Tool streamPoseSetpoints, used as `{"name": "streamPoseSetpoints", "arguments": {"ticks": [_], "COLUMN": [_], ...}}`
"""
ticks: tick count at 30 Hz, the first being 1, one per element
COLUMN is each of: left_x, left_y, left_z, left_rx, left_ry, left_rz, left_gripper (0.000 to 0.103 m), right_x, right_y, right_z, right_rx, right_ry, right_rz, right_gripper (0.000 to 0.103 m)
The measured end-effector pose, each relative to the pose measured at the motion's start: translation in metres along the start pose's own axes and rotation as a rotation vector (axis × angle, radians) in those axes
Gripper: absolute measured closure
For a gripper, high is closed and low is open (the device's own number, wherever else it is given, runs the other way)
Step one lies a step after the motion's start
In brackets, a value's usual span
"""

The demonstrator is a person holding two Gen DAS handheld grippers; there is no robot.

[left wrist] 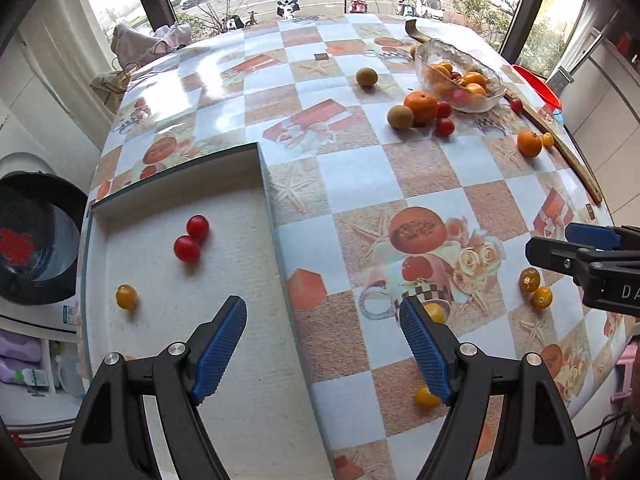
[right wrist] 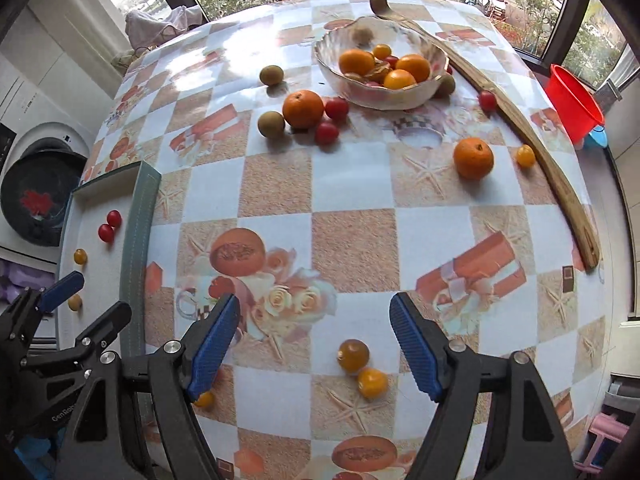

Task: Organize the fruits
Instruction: 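Grasp a yellow cherry tomato with each tool from the table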

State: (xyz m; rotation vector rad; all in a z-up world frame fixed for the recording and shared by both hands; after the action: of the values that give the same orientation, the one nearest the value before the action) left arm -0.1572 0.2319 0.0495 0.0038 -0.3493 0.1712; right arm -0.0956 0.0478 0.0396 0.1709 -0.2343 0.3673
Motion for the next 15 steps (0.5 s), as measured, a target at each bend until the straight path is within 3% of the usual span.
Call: {"name": "streamPoseSetpoints", "arguments": {"ticks": [6, 15], "left_x": [-0.007, -0.013], "left_y": [-0.033, -0.057], "left_z": [-0.019, -0.049], "left_rx": [-0.047, -0.017], "left_ry": [0.057, 0.118], "left_rz": [-0.031, -0.072], "left_gripper": [0.023, 0.023], "right_x": [-0.037, -0.054], "right_y": [-0.02, -0.02], "right_z": [-0.004, -0.019], "right_rx": [-0.001, -0.008], "right_ry": [0.042, 0.06], "right_rz": [-0.027, 0.015], "right_gripper": [0.023, 0.023]}}
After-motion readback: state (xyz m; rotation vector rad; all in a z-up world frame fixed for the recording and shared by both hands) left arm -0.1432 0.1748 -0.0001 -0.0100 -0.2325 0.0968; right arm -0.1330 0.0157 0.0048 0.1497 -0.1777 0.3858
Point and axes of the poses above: each gripper's, at about its wrist camera, not at the fingertips, and z roughly against the way its jaws point, y to its left, x to its top, the point moved 2 cm from there along -z, roughly the way its jaws point, and after that the axes turned 8 degrees about z, right-handed, at the moved point
